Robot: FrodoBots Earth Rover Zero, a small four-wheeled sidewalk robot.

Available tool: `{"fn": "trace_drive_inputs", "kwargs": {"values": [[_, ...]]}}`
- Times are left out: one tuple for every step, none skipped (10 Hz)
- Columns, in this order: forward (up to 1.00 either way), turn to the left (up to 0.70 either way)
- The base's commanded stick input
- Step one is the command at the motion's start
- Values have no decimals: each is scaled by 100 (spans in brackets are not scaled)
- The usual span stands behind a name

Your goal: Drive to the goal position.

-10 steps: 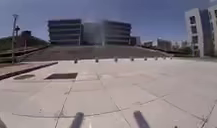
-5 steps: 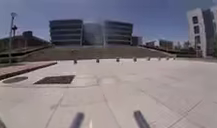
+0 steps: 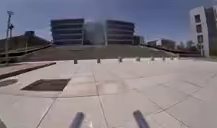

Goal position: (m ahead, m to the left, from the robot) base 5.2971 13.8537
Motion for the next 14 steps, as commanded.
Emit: {"fn": "trace_drive_inputs", "kwargs": {"values": [[100,0],[73,0],[0,14],[0,45],[0,45],[0,45],[0,45],[0,45],[0,45],[0,45],[0,45],[0,45],[0,45],[0,45]]}}
